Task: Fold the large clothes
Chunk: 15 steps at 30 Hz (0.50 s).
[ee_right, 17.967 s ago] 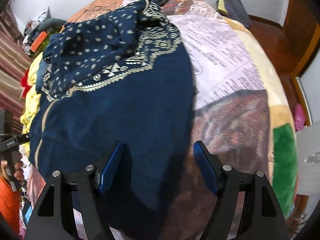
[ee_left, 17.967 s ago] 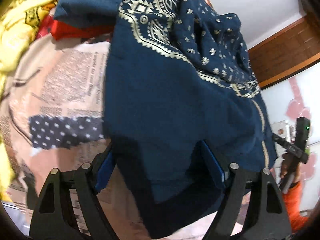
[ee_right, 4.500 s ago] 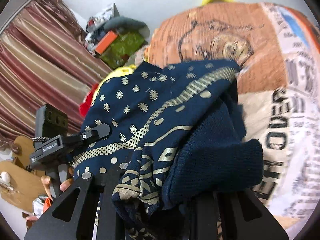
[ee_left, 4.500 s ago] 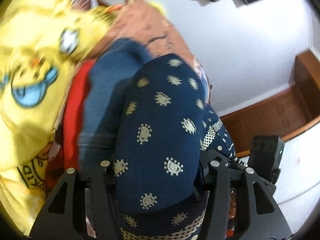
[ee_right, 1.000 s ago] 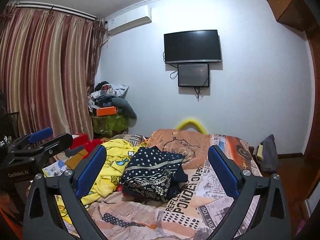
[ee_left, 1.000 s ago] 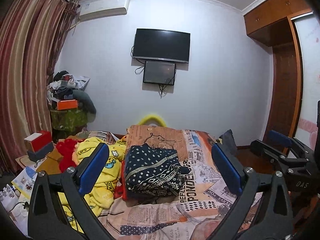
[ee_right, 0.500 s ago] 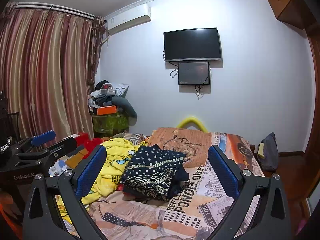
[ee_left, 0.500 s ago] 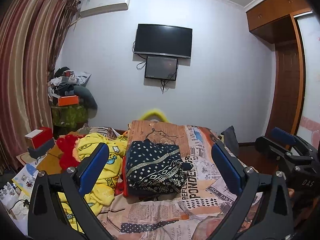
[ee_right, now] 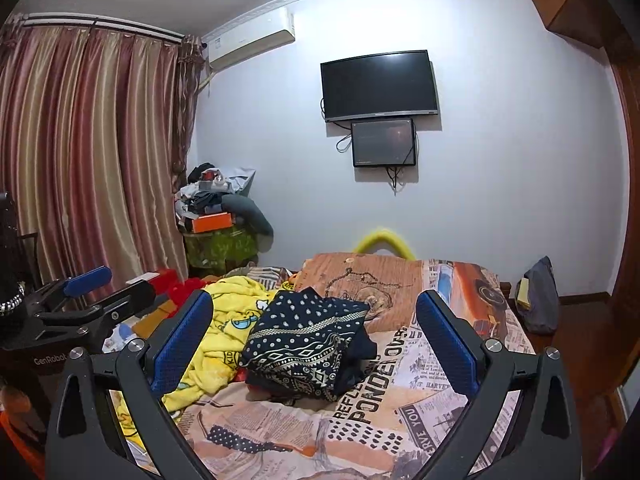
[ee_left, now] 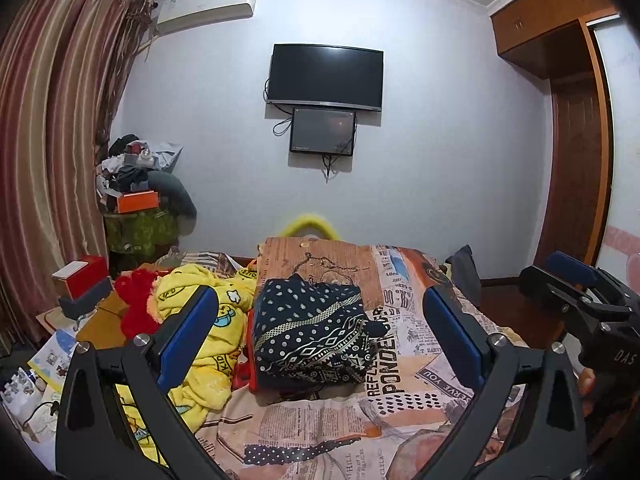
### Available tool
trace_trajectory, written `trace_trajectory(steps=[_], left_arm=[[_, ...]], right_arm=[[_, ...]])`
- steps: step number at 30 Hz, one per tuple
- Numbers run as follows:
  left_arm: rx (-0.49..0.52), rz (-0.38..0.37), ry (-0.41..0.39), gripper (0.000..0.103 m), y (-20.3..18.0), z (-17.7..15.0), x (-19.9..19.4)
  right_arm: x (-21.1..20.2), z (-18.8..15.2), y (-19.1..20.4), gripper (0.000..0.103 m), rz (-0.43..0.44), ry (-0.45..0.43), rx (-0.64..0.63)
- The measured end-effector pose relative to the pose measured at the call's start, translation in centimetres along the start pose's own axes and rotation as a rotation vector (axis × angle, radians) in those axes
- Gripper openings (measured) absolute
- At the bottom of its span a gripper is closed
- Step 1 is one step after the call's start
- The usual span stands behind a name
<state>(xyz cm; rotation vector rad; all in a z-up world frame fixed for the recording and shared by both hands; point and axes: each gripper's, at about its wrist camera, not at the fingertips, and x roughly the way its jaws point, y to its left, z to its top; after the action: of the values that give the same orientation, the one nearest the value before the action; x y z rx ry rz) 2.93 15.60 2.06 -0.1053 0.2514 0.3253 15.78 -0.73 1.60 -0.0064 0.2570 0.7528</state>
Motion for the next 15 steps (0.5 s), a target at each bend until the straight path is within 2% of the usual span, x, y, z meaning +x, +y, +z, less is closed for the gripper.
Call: trace_trajectory(steps=[15], left_arm=[[0.024, -0.027, 0.015, 0.102, -0.36, -0.31, 0.51]], right_arm=[[0.19, -0.07, -0.22, 0.101, 0.003, 0.012, 0.021]])
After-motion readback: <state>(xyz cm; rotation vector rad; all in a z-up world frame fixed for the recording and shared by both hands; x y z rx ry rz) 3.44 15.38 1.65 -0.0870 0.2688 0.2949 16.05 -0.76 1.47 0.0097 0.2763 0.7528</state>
